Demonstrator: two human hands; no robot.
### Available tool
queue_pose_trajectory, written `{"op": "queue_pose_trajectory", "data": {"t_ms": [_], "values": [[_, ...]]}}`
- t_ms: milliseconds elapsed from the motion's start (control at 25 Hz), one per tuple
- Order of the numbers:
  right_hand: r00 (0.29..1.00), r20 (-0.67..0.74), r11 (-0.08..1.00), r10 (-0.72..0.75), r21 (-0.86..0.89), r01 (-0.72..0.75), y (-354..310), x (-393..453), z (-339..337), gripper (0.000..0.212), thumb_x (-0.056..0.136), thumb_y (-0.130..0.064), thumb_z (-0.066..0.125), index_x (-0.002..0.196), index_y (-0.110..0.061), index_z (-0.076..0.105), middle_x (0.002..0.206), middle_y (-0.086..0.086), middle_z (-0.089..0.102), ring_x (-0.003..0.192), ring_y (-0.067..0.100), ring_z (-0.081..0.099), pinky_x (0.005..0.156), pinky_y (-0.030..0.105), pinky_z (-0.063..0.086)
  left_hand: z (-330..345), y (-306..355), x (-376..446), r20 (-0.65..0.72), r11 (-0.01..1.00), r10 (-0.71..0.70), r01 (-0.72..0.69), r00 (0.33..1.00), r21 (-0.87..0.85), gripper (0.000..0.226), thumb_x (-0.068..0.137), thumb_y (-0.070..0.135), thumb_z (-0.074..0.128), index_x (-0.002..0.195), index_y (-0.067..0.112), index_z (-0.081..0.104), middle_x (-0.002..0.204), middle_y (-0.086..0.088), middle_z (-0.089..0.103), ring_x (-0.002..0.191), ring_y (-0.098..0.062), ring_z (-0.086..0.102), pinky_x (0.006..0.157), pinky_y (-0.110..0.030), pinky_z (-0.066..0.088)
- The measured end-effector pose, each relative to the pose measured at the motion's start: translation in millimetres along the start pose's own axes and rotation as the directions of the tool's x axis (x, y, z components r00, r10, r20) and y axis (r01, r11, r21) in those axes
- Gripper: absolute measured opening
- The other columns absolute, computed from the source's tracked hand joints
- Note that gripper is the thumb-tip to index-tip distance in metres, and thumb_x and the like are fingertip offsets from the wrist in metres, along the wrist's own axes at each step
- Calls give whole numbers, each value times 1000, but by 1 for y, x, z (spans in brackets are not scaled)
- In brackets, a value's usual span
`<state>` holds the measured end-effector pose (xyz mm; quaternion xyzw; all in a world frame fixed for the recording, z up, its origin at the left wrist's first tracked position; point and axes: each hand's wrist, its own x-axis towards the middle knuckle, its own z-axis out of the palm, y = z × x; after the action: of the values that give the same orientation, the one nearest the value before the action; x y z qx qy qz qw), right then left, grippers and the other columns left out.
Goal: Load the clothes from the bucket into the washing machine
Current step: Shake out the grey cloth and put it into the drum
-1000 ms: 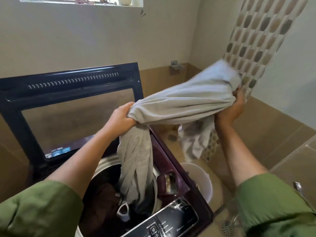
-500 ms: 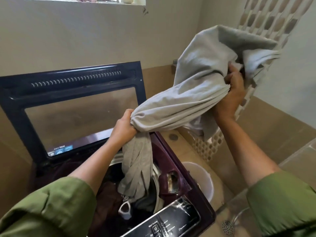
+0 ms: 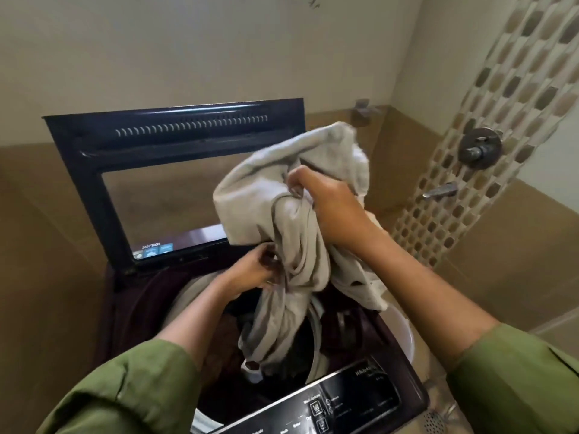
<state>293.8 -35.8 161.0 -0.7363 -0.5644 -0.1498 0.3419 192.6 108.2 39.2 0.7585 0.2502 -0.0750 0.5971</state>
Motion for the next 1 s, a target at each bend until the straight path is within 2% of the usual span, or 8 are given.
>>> {"op": "queue_pose_trajectory", "data": {"t_ms": [120,280,400,520,720,840,920,1000], "values": [[902,307,951,305,-142,-273,6,-5,44,19,89,-19,56,107,-25,53,100,5,67,89,27,63,76,42,54,-9,-14,-8,-72,995,-43,49,997,85,24,88,11,63,111,18,62,119,-3,63,109,-25,60,102,-36,47],[706,486,854,514,-370,-366,9,-23,104,27,88,-19,49,115,-23,50,109,13,64,100,38,60,78,41,49,-31,-36,-9,-108,775,-208,231,972,588,8,98,22,51,95,19,59,93,-5,56,93,-16,47,80,-24,41],[624,624,880,471,-376,-289,18,-52,141,49,89,-16,47,137,-24,42,123,16,58,106,39,59,83,41,48,-50,-69,-2,28,664,-146,77,989,744,38,88,37,64,120,16,64,122,0,65,109,-19,60,86,-25,44],[534,722,896,440,-396,-204,33,-82,167,45,95,-20,43,138,-32,45,134,14,43,113,39,54,91,39,44,-74,-100,6,33,582,0,-27,999,812,48,89,37,63,134,24,55,138,0,57,129,-21,50,105,-33,40],[408,844,901,348,-421,102,45,-132,204,36,99,-18,39,133,-20,51,137,14,35,119,41,43,94,48,45,-106,-134,16,116,51,90,-121,989,991,53,95,27,49,147,26,38,159,-3,28,151,-24,12,121,-44,6],[213,885,838,413,-461,292,51,-160,218,44,98,-19,41,141,-12,44,153,15,24,135,43,27,109,52,31,-127,-151,17,208,-130,59,-200,976,971,54,93,20,42,147,25,38,163,-6,17,152,-24,2,120,-43,-7],[4,889,823,458,-426,376,56,-171,224,62,93,-38,50,147,-14,34,158,11,17,143,40,14,115,53,18,-138,-165,18,246,-177,28,-237,969,955,56,91,20,40,146,26,41,164,-4,14,152,-24,-5,118,-41,-16],[-183,859,858,478,-413,305,56,-167,230,71,86,-48,58,145,-14,39,156,12,26,144,36,21,116,48,18,-142,-176,19,269,-204,28,-258,963,944,56,88,21,39,144,28,46,163,-2,16,152,-24,-8,114,-40,-25]]}}
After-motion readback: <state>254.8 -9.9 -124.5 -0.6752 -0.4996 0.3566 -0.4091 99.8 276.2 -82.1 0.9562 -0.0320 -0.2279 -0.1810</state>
